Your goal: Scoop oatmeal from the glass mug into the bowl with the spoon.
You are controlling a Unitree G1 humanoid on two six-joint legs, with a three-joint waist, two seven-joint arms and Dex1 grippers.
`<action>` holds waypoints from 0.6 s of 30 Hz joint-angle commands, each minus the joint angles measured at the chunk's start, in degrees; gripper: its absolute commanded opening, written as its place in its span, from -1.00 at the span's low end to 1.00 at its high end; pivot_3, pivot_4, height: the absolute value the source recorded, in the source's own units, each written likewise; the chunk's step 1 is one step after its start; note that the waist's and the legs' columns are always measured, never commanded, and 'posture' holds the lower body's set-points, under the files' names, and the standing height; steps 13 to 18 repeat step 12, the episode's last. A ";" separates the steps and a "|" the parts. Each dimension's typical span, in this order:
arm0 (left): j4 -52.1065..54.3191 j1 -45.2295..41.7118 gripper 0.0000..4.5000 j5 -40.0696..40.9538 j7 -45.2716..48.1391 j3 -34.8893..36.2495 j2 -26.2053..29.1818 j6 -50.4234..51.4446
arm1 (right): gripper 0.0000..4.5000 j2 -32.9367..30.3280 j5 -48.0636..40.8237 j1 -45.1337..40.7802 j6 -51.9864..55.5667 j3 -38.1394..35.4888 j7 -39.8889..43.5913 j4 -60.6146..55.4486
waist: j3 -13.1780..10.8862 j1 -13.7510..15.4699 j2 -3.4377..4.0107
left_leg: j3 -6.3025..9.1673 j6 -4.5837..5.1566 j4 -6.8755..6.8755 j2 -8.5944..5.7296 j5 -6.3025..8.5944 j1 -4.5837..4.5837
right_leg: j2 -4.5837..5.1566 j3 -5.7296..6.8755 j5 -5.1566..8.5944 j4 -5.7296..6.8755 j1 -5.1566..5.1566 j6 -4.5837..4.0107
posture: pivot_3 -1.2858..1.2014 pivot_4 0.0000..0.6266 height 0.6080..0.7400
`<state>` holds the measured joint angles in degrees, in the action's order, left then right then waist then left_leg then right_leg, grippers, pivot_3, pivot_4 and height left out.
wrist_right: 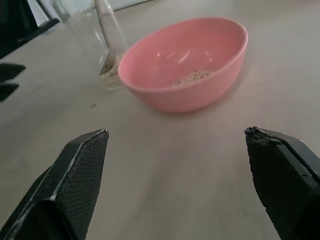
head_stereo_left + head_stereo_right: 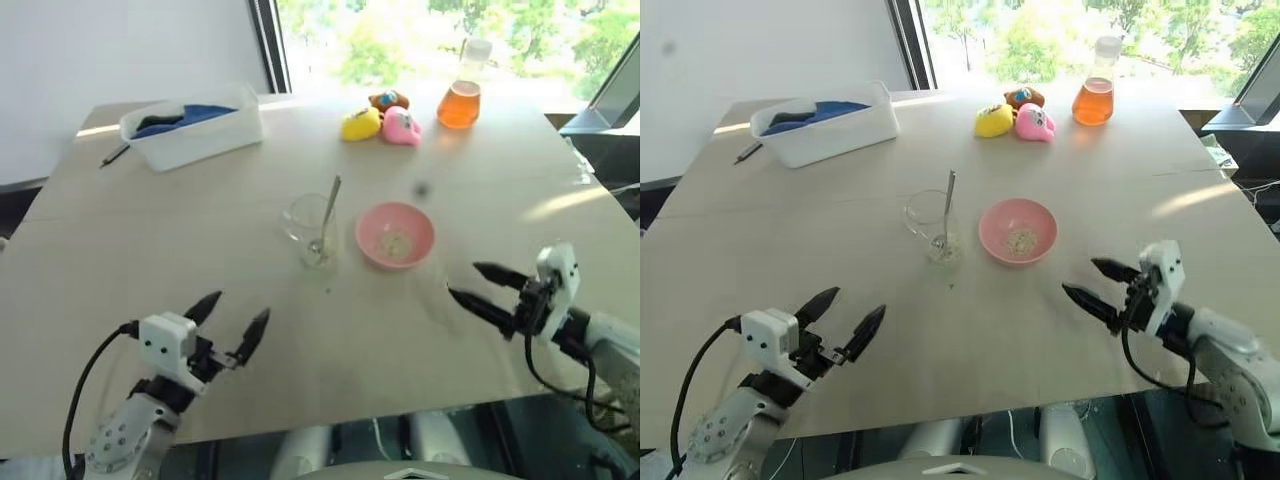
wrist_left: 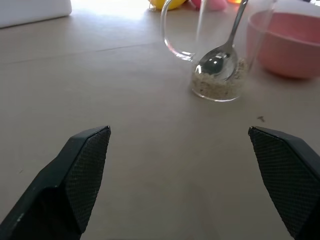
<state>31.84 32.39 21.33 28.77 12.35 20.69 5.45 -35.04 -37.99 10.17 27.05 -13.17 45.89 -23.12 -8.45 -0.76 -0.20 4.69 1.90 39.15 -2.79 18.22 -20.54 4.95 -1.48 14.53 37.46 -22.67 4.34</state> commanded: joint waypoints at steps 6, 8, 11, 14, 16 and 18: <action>1.30 2.58 0.98 -4.81 -2.49 -1.37 0.04 1.01 | 1.00 0.64 7.36 -1.01 -17.26 2.04 10.74 10.67 | -0.08 -0.02 -0.09 | 0.05 -0.01 0.01 0.03 -0.01 0.03 | -0.08 0.04 -0.02 -0.10 0.04 0.01 | 0.03 -0.52 1.00; 1.21 2.87 0.98 -5.29 -2.76 -1.11 -0.03 0.83 | 1.00 -0.25 8.29 -1.62 -18.55 2.41 12.74 12.79 | -0.08 0.06 -0.09 | 0.08 -0.02 0.01 0.02 -0.01 -0.03 | -0.06 0.07 -0.02 -0.16 0.03 0.00 | 0.03 -0.52 1.00; 0.92 3.15 0.98 -5.81 -3.18 -1.01 -0.21 0.81 | 1.00 -0.97 8.25 -2.78 -18.55 2.78 14.72 14.72 | -0.08 0.14 -0.09 | 0.16 -0.01 -0.02 0.01 0.00 -0.14 | -0.02 0.16 -0.03 -0.36 0.03 -0.01 | 0.03 -0.52 1.00; 0.70 3.35 0.98 -6.29 -3.49 -1.21 -0.36 0.79 | 1.00 -1.11 7.98 -3.17 -18.14 2.88 15.16 15.27 | -0.08 0.14 -0.09 | 0.18 -0.01 -0.03 0.01 0.00 -0.16 | 0.00 0.17 -0.03 -0.40 0.03 -0.01 | 0.03 -0.52 1.00; 0.70 3.35 0.98 -6.29 -3.49 -1.21 -0.36 0.79 | 1.00 -1.11 7.98 -3.17 -18.14 2.88 15.16 15.27 | -0.08 0.14 -0.09 | 0.18 -0.01 -0.03 0.01 0.00 -0.16 | 0.00 0.17 -0.03 -0.40 0.03 -0.01 | 0.03 -0.52 1.00; 0.70 3.35 0.98 -6.29 -3.49 -1.21 -0.36 0.79 | 1.00 -1.11 7.98 -3.17 -18.14 2.88 15.16 15.27 | -0.08 0.14 -0.09 | 0.18 -0.01 -0.03 0.01 0.00 -0.16 | 0.00 0.17 -0.03 -0.40 0.03 -0.01 | 0.03 -0.52 1.00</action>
